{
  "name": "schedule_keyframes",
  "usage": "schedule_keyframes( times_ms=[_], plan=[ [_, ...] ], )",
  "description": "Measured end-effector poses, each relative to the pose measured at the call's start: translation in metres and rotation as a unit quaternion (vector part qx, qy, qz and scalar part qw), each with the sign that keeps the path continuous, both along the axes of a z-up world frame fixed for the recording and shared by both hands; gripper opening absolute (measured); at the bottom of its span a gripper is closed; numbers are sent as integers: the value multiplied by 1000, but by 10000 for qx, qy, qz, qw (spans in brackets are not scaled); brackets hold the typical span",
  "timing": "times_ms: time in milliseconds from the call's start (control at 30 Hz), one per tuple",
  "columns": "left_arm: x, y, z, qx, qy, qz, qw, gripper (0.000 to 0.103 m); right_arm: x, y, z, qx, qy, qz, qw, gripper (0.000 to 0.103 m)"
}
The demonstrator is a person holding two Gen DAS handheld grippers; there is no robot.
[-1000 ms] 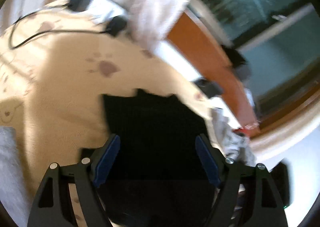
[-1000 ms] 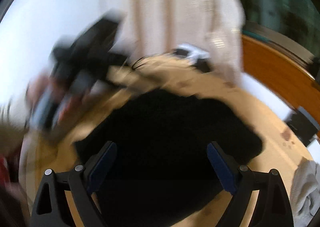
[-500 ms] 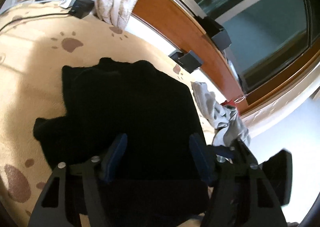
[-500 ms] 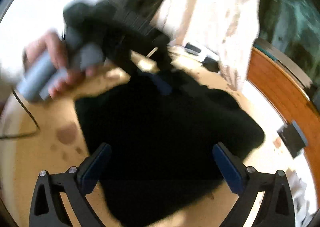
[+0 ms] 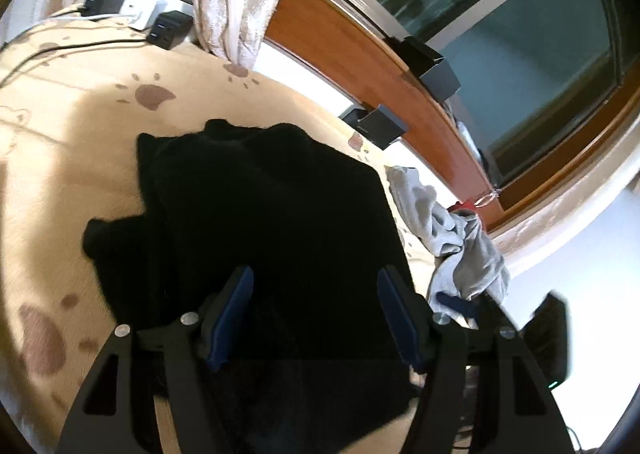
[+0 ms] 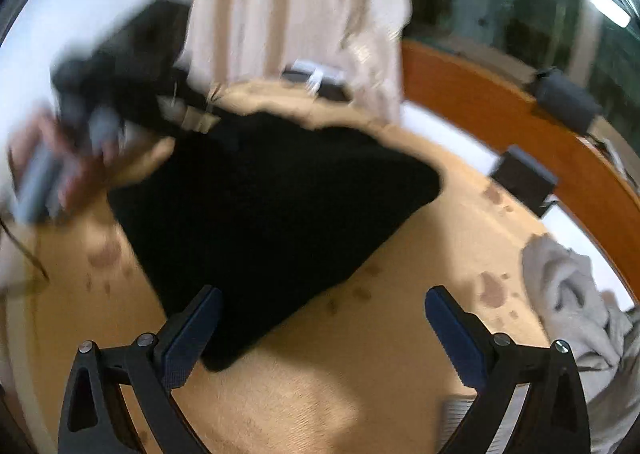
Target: Fold clothes
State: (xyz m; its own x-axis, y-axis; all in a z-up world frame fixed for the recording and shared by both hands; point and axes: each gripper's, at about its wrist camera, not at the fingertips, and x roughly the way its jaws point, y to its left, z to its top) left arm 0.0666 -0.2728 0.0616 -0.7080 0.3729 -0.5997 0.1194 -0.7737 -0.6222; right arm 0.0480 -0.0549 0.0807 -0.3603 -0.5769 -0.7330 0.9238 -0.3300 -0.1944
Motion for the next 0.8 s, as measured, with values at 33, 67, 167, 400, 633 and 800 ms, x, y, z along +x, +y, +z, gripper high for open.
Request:
schedule_keyframes(
  times_ms=[33, 67, 167, 400, 633, 800],
  plan=[
    [4, 6, 5, -139, 47, -59, 9999, 81, 2, -1, -10, 220, 131, 16, 9997, 102],
    [9, 13, 10, -294, 100, -136, 9994, 81, 3, 1, -10, 157, 189, 21, 9997, 102],
    [13, 29, 5, -816, -35, -312, 9962, 82, -1, 10, -11, 108, 188, -4, 9998, 102],
    [19, 14, 0, -313, 17, -73, 9995, 82, -7, 37, 4, -493, -121, -118, 9986, 102],
    [18, 13, 0, -206, -16, 3, 9998, 82, 0, 33, -20, 276, 233, 171, 9992, 102],
    [15, 10, 2, -124, 4, -19, 9999, 83, -39, 31, 27, -413, 503, -306, 9974, 102]
  ],
)
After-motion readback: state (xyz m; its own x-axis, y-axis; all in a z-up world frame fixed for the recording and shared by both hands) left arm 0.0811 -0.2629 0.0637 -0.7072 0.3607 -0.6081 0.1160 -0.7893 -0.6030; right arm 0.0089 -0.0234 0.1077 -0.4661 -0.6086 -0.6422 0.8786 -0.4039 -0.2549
